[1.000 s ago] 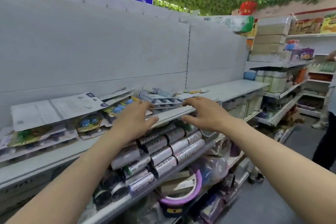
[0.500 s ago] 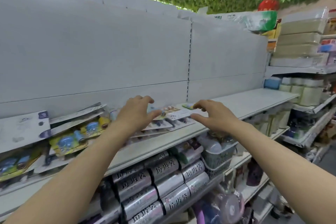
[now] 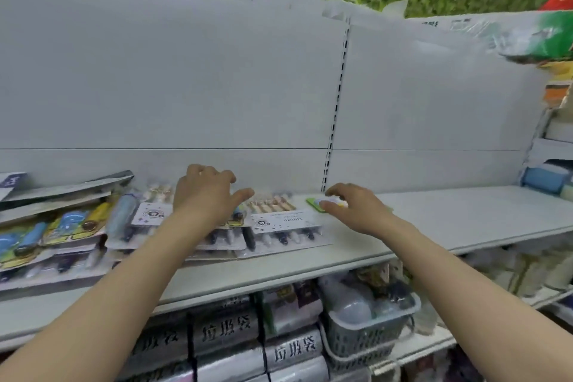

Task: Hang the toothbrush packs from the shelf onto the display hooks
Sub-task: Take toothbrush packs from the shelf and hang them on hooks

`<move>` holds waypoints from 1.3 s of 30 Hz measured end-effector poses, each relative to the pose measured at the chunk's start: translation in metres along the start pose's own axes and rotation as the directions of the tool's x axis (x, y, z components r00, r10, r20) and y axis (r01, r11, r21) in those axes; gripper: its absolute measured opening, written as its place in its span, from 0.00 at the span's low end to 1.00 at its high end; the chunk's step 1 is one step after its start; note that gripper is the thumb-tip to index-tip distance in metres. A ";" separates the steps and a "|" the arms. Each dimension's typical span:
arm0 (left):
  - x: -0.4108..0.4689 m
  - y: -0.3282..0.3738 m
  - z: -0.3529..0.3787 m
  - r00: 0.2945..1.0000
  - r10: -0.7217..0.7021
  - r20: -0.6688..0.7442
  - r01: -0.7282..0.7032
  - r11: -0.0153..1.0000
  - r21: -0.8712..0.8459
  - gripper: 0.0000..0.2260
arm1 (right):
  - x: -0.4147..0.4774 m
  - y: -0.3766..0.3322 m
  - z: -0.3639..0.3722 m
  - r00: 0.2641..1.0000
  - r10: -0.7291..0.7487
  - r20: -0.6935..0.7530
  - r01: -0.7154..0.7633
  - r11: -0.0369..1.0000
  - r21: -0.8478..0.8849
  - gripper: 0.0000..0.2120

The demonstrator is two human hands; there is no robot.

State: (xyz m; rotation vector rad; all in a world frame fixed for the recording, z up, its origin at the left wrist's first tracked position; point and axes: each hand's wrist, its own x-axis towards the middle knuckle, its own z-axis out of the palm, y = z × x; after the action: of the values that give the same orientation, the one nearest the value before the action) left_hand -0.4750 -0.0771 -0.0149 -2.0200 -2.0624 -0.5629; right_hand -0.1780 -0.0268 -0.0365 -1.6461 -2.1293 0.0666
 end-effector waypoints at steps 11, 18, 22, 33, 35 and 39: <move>-0.011 0.055 0.019 0.995 -0.083 0.057 0.075 0.989 0.129 0.23 | 0.043 0.050 0.023 0.980 -0.162 0.118 0.145 0.979 0.141 0.25; -0.019 0.084 0.035 0.996 -0.066 0.056 0.080 0.948 -0.308 0.15 | 0.036 0.067 0.022 0.956 -0.214 0.201 0.177 0.966 0.189 0.30; -0.024 0.092 0.037 0.995 -0.096 -0.033 0.078 0.933 -0.351 0.12 | 0.017 0.073 0.013 0.951 -0.299 0.079 0.250 0.893 0.373 0.16; -0.022 0.104 0.046 0.982 -0.182 0.050 0.184 0.982 -0.032 0.28 | 0.003 0.076 0.007 0.998 0.048 -0.039 -0.040 0.981 0.188 0.41; -0.022 0.102 0.049 0.979 -0.194 0.065 0.194 0.981 0.012 0.30 | 0.001 0.074 0.007 0.991 0.132 0.017 -0.133 0.971 0.198 0.44; -0.024 0.102 0.046 0.984 -0.163 0.065 0.167 0.985 -0.046 0.26 | 0.002 0.072 0.005 0.970 0.221 0.105 -0.233 0.964 0.128 0.45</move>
State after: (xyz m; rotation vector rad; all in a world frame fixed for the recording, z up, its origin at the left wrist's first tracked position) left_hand -0.3668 -0.0809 -0.0534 -1.9279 -2.2898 -0.5950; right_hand -0.1147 -0.0033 -0.0628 -1.8259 -1.9403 0.3585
